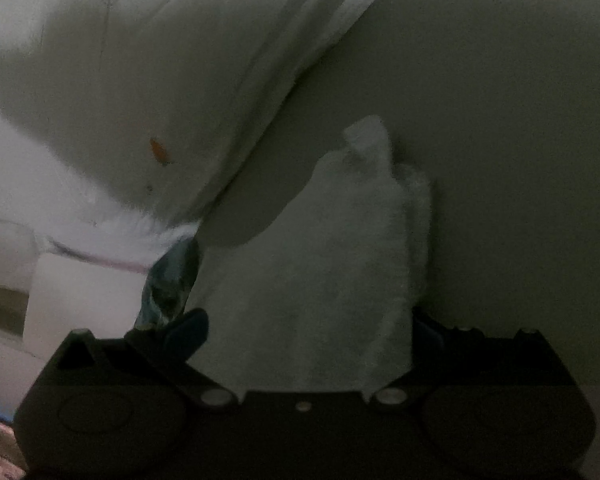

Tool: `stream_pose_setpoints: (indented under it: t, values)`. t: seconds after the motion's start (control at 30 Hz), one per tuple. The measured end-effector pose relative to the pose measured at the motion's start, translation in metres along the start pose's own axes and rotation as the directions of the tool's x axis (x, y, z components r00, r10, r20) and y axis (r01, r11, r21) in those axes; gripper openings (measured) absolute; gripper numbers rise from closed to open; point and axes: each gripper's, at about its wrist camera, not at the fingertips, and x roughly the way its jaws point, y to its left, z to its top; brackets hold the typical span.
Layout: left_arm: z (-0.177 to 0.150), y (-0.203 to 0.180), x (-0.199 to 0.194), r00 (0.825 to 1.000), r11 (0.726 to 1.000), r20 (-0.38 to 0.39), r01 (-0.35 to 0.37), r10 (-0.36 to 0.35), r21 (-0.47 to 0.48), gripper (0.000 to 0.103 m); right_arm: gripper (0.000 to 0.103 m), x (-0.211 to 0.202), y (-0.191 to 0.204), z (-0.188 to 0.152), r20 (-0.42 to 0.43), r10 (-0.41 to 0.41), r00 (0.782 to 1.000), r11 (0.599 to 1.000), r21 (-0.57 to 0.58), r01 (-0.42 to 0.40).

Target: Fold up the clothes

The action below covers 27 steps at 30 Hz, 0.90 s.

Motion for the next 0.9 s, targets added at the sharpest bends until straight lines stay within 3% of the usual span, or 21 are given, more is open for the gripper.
stream_pose_setpoints:
  t: [0.13, 0.37, 0.43, 0.47, 0.57, 0.63, 0.73, 0.9]
  values:
    - [0.002, 0.003, 0.005, 0.998, 0.999, -0.021, 0.050, -0.051, -0.021, 0.103, 0.103, 0.023, 0.013, 0.002, -0.063, 0.020, 0.998, 0.999, -0.043, -0.023]
    - [-0.001, 0.005, 0.030, 0.981, 0.977, -0.026, 0.187, -0.190, -0.102, 0.102, 0.103, 0.051, 0.026, 0.001, -0.101, 0.077, 0.992, 0.997, -0.011, -0.078]
    - [-0.003, -0.005, 0.039, 0.983, 0.979, -0.017, 0.178, -0.180, -0.103, 0.102, 0.103, 0.057, 0.032, -0.001, -0.107, 0.065, 0.992, 0.998, -0.011, -0.067]
    - [-0.005, -0.010, 0.038, 0.987, 0.983, -0.012, 0.157, -0.159, -0.099, 0.098, 0.098, 0.060, 0.035, -0.002, -0.109, 0.049, 0.993, 0.999, -0.005, -0.050]
    - [-0.011, -0.025, 0.035, 0.997, 0.993, 0.003, 0.082, -0.082, -0.083, 0.070, 0.051, 0.060, 0.048, -0.009, -0.081, -0.037, 0.996, 0.999, -0.002, 0.037]
    - [-0.015, -0.032, 0.031, 0.997, 0.992, 0.030, 0.073, -0.070, -0.103, 0.063, 0.046, 0.053, 0.056, -0.014, -0.043, -0.082, 0.996, 0.997, -0.001, 0.082]
    - [-0.019, -0.048, 0.025, 0.997, 0.994, 0.049, 0.068, -0.064, -0.085, 0.060, 0.044, 0.033, 0.067, -0.024, 0.032, -0.080, 0.996, 0.996, 0.033, 0.079]
    - [-0.017, -0.093, 0.022, 0.990, 0.991, 0.052, 0.134, -0.134, 0.007, 0.060, 0.043, -0.020, 0.087, -0.037, 0.156, -0.065, 0.986, 0.997, 0.059, 0.057]
